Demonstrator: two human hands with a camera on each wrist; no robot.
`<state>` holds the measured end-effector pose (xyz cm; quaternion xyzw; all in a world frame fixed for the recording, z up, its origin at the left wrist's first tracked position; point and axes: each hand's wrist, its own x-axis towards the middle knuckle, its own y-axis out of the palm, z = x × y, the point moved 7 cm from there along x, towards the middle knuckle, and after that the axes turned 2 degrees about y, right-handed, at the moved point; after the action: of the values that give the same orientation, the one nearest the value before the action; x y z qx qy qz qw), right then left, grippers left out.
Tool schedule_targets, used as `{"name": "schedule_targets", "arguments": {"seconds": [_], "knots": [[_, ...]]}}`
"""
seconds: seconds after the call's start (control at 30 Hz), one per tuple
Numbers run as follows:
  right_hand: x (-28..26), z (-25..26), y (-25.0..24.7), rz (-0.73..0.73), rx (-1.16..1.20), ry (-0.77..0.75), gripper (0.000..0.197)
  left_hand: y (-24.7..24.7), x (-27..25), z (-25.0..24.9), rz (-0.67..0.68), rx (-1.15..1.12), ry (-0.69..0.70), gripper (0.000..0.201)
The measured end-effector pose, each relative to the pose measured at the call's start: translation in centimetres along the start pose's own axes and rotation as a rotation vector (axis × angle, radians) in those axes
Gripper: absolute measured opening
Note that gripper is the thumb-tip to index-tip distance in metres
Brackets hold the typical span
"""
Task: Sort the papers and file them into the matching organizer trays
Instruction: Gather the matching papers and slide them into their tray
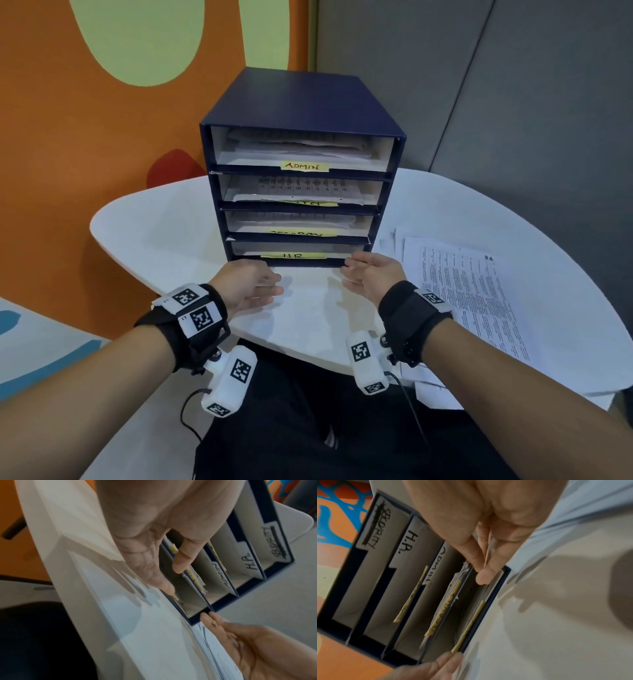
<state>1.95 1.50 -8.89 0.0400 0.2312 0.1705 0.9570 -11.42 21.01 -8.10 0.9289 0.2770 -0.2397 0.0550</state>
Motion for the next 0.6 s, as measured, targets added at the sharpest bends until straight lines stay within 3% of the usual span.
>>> {"name": "schedule_targets", "arguments": {"seconds": [0.17, 0.37, 0.5, 0.6], "knots": [[-0.5, 2.2, -3.4, -0.069, 0.009, -0.018, 0.030, 4.4, -0.5, 0.6, 0.070, 0.030, -0.006, 0.028], [-1.8, 5.2, -9.3, -0.161, -0.113, -0.038, 0.022, 12.6, -1.4, 0.7, 0.153, 0.101, -0.023, 0.027], [-3.7, 6.5, -15.6, -0.276, -0.196, -0.031, 0.025, 18.0, -1.0, 1.9, 0.172, 0.190, 0.022, 0.070], [-5.1, 6.3, -20.6, -0.405, -0.374, -0.032, 0.030, 20.4, -0.6, 2.7, 0.145, 0.265, 0.036, 0.078]]}}
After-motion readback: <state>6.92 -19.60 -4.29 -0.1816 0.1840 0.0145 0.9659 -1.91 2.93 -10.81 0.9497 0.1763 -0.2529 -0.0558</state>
